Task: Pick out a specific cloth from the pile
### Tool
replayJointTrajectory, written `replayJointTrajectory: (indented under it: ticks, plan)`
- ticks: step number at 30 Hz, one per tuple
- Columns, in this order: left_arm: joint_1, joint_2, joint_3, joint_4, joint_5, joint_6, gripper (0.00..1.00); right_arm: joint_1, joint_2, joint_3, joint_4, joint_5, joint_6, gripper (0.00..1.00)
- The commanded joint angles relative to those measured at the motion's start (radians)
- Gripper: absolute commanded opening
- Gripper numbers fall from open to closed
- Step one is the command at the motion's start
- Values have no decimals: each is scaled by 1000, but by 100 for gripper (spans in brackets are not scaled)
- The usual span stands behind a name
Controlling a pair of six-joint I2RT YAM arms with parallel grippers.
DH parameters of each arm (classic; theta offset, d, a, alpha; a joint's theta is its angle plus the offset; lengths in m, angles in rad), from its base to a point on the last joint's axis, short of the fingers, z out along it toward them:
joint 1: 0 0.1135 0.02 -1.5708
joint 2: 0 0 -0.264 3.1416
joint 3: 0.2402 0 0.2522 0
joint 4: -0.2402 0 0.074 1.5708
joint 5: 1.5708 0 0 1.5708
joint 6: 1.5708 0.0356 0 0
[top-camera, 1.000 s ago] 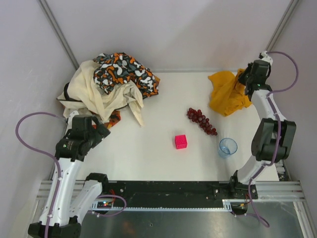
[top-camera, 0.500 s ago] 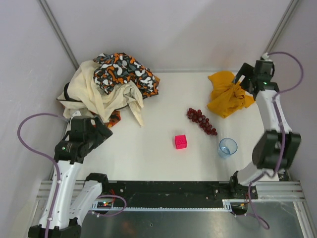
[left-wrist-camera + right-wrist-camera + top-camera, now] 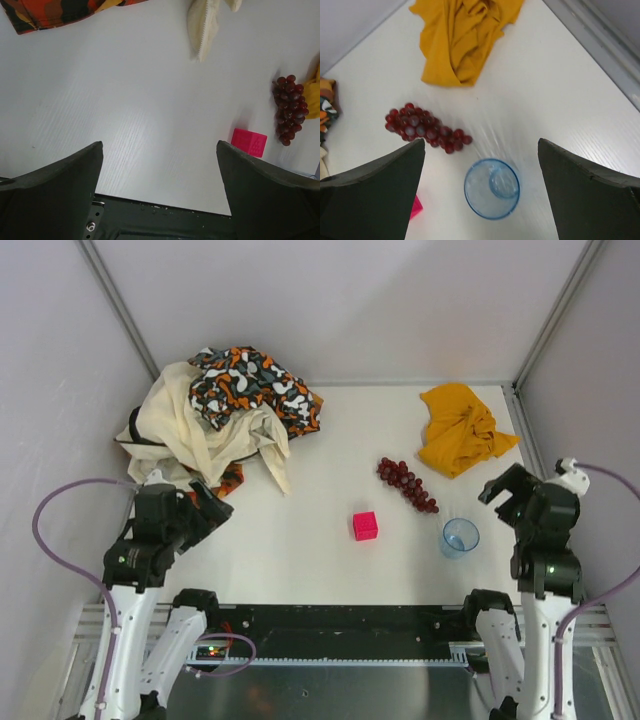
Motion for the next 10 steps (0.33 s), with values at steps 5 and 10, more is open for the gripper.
replayJointTrajectory:
  ticks: [5, 10]
  plan:
    - [-4, -34, -49, 1, 80, 29, 100, -2, -148, -35, -75, 23, -4, 99]
    - [-4, -58, -65, -1, 97, 35, 100, -2, -172, -33, -77, 15, -6, 99]
